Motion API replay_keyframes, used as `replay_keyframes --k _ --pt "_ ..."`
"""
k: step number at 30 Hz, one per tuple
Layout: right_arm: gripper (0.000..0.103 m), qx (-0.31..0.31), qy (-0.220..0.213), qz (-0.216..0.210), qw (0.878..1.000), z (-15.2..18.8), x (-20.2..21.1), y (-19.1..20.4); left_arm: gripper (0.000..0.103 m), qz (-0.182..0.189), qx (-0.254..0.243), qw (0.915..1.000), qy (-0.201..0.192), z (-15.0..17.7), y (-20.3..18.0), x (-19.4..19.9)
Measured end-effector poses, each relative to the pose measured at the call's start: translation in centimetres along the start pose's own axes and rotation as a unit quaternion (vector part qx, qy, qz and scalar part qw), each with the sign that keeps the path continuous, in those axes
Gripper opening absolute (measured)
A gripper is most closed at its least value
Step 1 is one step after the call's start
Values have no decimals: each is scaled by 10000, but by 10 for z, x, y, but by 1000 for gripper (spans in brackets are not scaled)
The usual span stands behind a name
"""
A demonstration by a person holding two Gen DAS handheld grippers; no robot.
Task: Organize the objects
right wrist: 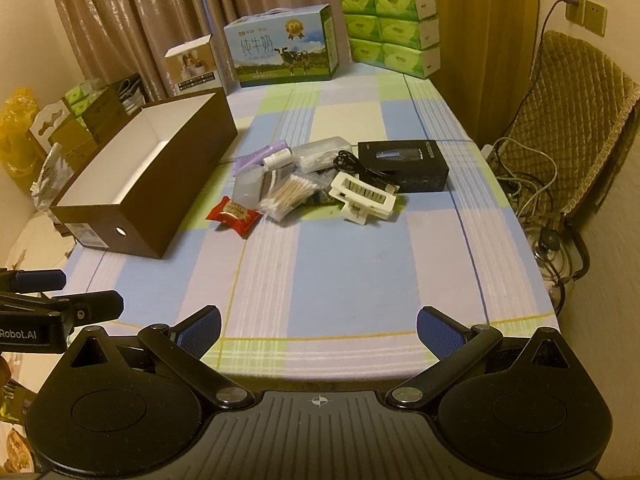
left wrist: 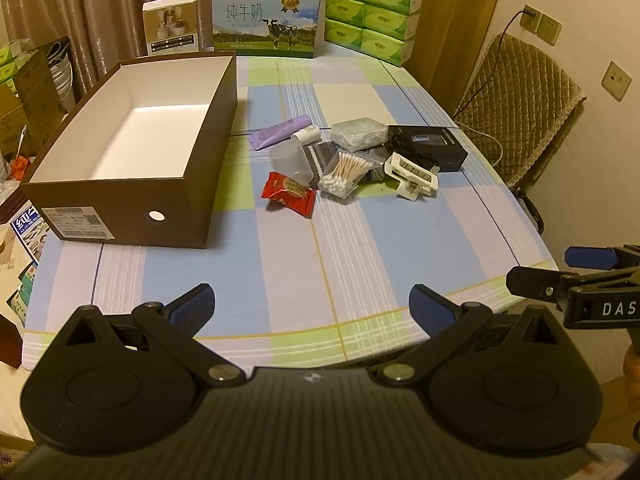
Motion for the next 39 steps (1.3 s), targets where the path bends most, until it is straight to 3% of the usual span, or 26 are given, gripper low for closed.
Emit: replay_keyframes --k 23,35,37,39 --pt "101 -223 -74 80 9997 7 -10 6 102 199 84 9992 324 10 21 -8" --pt "101 80 -437 95 9990 -17 -45 -34 102 229 61 9997 -20 -16 -2 -38" --pt "99 182 -512 88 9985 -23 -53 -41 102 190 87 9998 -44 -22 -6 -47" --pt "86 310 -566 53 9979 -29 -63 -48 101 123 133 9998 -38 -28 -9 -58"
Point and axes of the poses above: each gripper's, at about its wrist camera, not at the fingertips, and x roughly against the way its jaws point, y to its left, z to its underside, the point moved 7 cm from there along -x, roughly the way its jaws point, and after that the axes turned 15 degrees about x, right-handed, at the moved point
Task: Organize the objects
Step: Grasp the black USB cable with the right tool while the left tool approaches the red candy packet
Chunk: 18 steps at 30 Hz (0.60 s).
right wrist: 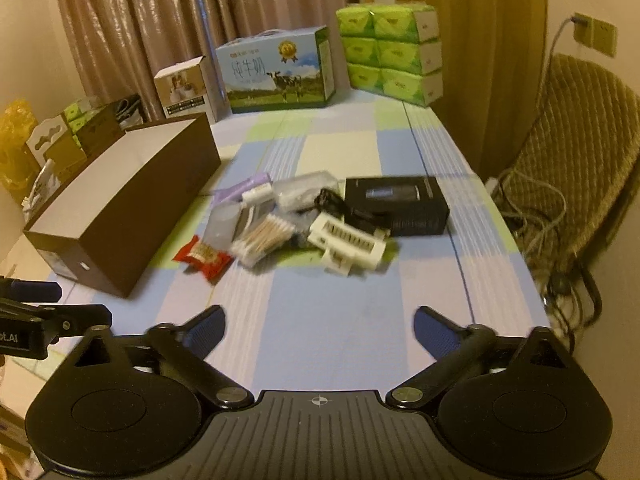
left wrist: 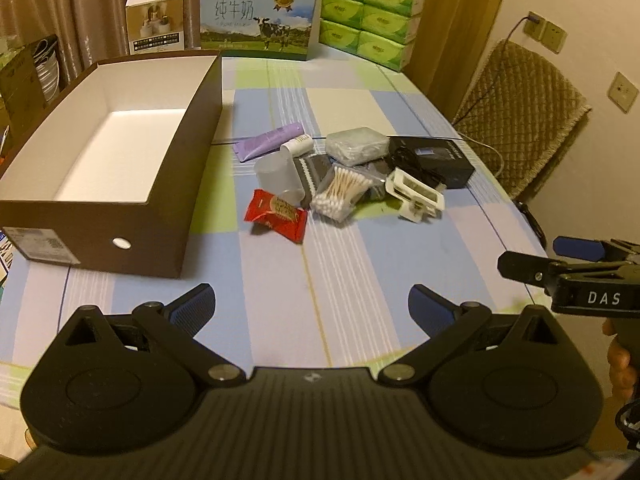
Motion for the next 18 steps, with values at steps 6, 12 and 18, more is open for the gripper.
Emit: replay_keyframes --k 6,12,18 --pt "66 359 -168 42 9992 -16 -32 -28 96 -162 126 9998 29 -19 -10 -36" --pt "48 785 -178 75 9967 -26 -72 -52 93 -356 278 9989 92 -34 -13 -70" --pt "39 1545 -113 10 9879 -32 -114 -58 93 -543 488 9972 173 -43 -9 -97"
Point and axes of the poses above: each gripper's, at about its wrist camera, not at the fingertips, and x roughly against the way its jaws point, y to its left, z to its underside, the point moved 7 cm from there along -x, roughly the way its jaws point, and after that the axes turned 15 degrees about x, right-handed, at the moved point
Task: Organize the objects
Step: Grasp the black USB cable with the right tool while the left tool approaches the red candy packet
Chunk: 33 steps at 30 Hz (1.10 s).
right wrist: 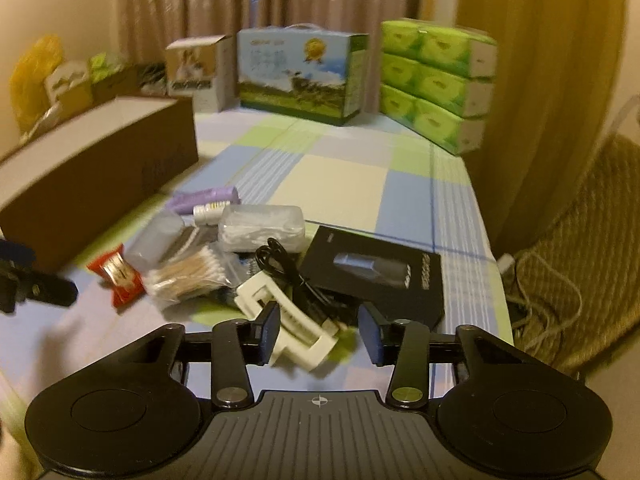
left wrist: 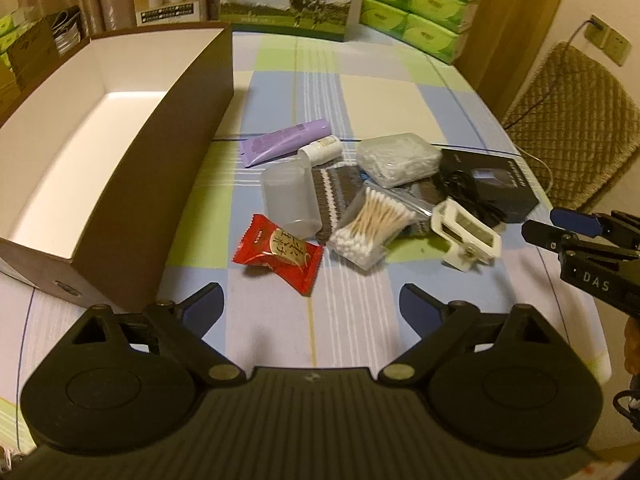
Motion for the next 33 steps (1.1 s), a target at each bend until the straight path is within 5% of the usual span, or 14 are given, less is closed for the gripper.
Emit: replay_keyframes --k 17,20,22,28,33 --pt "29 2019 107 104 9793 -5 -71 22 91 -321 393 9985 209 -12 7 -41" --pt "13 2338 122 204 9720 0 -75 25 91 -334 412 9983 223 -13 5 -45" --pt "12 2517 81 237 9675 1 -76 27 91 -341 432 9982 246 -12 5 -47" --pt "12 1000 -41 -161 9948 -9 -65 -6 91 -388 448 9979 246 -12 4 -56" --pt "12 -118 6 -411 9991 -12 -54 -40 89 -447 400 9980 200 -13 3 -68"
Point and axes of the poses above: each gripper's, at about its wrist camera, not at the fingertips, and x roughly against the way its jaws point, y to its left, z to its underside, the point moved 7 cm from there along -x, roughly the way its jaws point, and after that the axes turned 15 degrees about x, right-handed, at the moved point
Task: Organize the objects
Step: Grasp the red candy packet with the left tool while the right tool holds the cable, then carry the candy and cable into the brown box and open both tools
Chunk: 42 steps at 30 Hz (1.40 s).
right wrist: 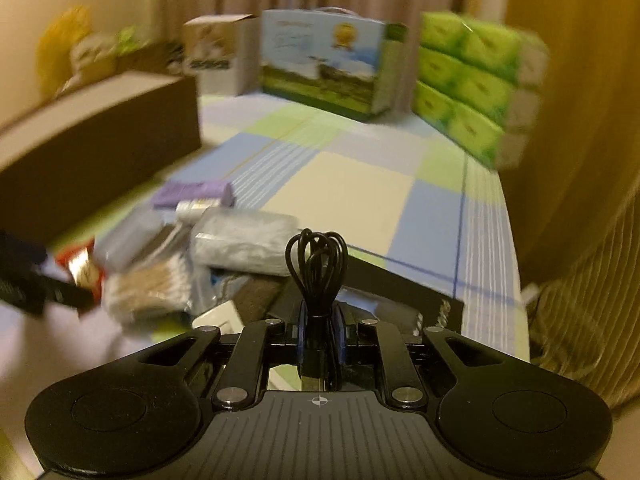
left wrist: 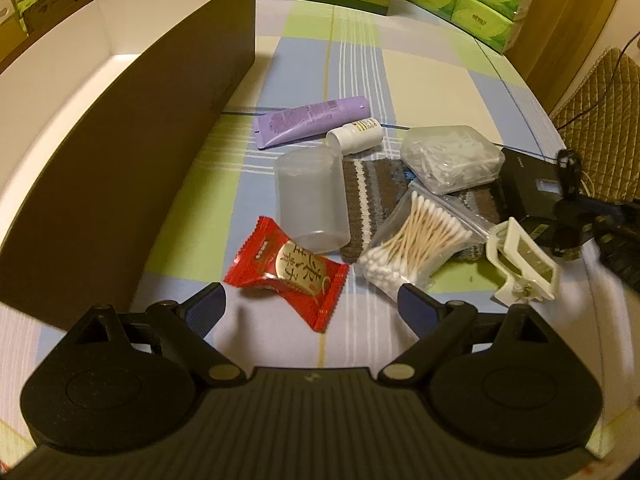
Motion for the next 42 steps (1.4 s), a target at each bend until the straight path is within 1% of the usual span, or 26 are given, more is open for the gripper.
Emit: replay_keyframes --k 5,6,7,10,12,14,15,16,20,22,24,26,28,30,32,36,40,42 --pt "12 -785 -13 -164 9968 4 14 -24 77 -286 -552 9980 -91 -5 -1 -15" --pt "12 -896 -6 -184 9958 6 16 -27 72 -298 -590 9978 -84 -6 0 -18" --pt "12 -993 1 -204 9948 8 18 -31 69 -287 -582 9979 -58 -7 1 -21" --pt "12 -1182 42 -230 9927 15 22 -39 64 -196 -494 9986 -79 -11 4 -26" --pt "12 -1265 79 -256 9916 20 24 -41 49 -123 -419 9990 -72 -10 5 -28" --pt "12 -1343 107 -272 9905 25 26 -44 43 -65 -357 9993 -81 -9 4 -29" --pt "12 -1389 110 -293 9898 27 27 -45 37 -59 -378 9992 -102 -7 3 -28" --pt "12 -1427 102 -314 9892 28 29 -46 34 -39 -387 9992 -109 -6 1 -27" --pt "12 -1548 69 -423 9870 29 34 -46 31 -23 -284 9995 -145 0 0 -18" --pt "12 -1590 37 -491 9861 27 39 -44 28 -8 -218 9996 -160 2 1 -11" --pt "12 -1627 -31 -585 9849 23 44 -40 22 78 -143 9997 -194 3 1 0" --pt "12 -1631 -86 -659 9844 18 47 -35 22 149 -122 9997 -178 4 0 9" --pt "12 -1641 -116 -694 9839 14 49 -29 22 107 -206 9996 -162 6 0 14" --pt "12 -1689 -128 -750 9827 10 51 -22 21 148 -229 9995 -170 7 1 19" --pt "12 -1747 -153 -815 9811 5 55 -14 21 268 -184 9993 -164 7 3 28" --pt "12 -1837 -233 -912 9785 -10 65 9 21 565 -246 9976 -315 -1 5 54" --pt "12 -1985 -239 -1092 9737 -31 75 37 21 813 -364 9949 -475 -13 11 80" --pt "12 -1964 -232 -1209 9728 -44 79 53 21 932 -386 9934 -553 -22 18 94"
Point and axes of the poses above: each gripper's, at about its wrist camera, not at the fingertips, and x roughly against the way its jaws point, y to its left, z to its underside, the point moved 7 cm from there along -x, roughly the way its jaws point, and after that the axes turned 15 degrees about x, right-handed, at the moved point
